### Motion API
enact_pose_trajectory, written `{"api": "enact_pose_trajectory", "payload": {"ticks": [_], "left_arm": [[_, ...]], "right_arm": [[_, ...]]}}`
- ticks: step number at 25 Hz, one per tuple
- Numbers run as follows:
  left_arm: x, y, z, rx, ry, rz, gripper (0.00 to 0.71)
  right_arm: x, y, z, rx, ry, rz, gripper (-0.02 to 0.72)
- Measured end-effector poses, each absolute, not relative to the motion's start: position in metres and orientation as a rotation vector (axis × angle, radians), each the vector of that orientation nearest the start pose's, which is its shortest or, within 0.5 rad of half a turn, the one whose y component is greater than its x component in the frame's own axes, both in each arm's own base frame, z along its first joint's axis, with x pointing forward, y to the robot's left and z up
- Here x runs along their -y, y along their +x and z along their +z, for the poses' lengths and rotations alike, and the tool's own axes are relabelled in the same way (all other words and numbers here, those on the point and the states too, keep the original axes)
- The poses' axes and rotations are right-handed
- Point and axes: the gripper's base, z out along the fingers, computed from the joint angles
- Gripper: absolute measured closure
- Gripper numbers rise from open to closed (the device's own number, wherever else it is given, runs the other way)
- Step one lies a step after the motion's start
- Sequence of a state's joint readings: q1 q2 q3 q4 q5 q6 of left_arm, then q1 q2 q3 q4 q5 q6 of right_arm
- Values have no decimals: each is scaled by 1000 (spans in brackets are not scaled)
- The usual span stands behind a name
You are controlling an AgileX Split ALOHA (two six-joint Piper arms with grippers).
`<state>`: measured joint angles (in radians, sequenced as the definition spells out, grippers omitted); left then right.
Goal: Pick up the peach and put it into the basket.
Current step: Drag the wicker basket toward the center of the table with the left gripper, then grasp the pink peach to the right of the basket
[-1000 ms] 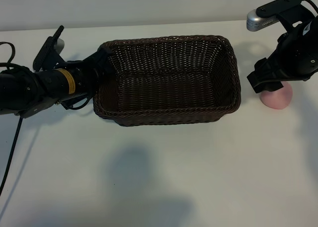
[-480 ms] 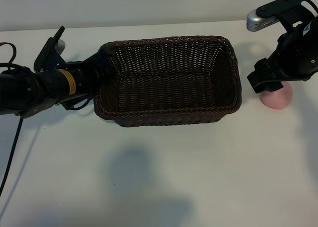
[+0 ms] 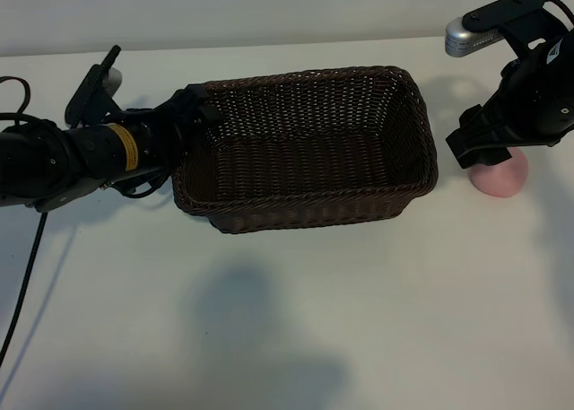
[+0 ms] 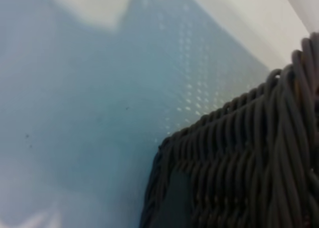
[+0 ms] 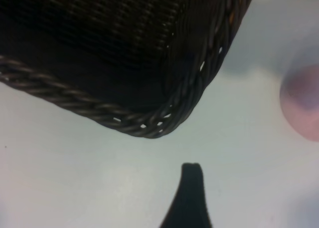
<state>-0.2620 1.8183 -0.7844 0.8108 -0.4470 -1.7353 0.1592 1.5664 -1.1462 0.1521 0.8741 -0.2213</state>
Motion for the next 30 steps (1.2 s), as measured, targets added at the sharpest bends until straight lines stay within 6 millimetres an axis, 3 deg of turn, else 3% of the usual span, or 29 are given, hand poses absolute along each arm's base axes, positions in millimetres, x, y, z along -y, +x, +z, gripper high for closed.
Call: {"api": "enact_pose_trajectory", "payload": {"ticks": [19, 30], "left_arm": [[100, 304, 209, -2227, -465, -785, 39], [98, 295, 227, -2227, -258, -710, 69]], "right_arm": [[-60, 308, 260, -2738, -420, 171, 109], [-60, 308, 260, -2738, -420, 171, 109]]}}
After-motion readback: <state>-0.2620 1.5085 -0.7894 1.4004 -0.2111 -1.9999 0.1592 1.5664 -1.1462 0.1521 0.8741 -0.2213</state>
